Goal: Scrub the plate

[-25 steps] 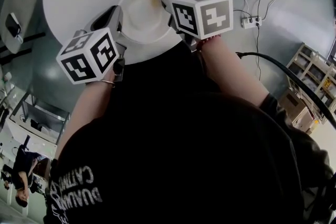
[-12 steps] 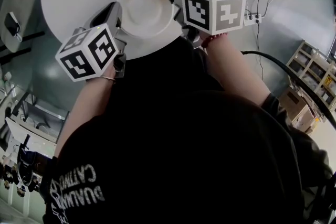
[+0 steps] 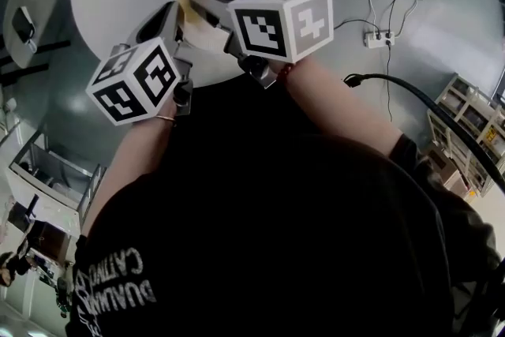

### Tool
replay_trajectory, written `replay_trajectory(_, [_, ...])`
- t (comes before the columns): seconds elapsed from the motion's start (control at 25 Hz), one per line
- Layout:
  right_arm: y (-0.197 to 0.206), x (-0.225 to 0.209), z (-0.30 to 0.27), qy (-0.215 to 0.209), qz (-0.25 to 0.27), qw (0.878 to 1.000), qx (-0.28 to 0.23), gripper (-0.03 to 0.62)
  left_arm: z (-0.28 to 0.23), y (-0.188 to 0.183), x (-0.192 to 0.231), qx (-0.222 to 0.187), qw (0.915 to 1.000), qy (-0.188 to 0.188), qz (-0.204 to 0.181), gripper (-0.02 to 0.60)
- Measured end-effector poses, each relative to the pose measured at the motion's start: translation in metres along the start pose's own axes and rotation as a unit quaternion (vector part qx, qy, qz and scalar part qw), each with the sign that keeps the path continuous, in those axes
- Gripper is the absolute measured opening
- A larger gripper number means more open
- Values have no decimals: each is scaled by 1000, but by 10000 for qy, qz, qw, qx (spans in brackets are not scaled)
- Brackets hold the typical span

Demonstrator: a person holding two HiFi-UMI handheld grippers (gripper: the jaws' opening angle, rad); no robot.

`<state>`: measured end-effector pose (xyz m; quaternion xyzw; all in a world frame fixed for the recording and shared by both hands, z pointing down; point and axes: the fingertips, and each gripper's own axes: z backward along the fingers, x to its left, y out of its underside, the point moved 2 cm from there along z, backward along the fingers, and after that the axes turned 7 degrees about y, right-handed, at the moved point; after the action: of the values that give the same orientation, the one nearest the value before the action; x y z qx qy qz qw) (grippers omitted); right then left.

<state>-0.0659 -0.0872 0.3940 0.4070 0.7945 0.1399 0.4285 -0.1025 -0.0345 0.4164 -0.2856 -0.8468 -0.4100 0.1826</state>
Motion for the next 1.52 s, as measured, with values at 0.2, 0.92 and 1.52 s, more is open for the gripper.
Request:
replay_trajectory(0.2, [14,5,-12,-26,141,9995,283,74,5,4,3,-36,10000,-25,65,21])
replay_trajectory(0.92, [16,-60,14,1328,7,9911,48,72,15,-6,-1,-226,9996,87,-132,15])
replay_trajectory(1.52, [15,-90,34,2034,97,9790,-74,72,16,-8,3,-207,9997,126,-3,16])
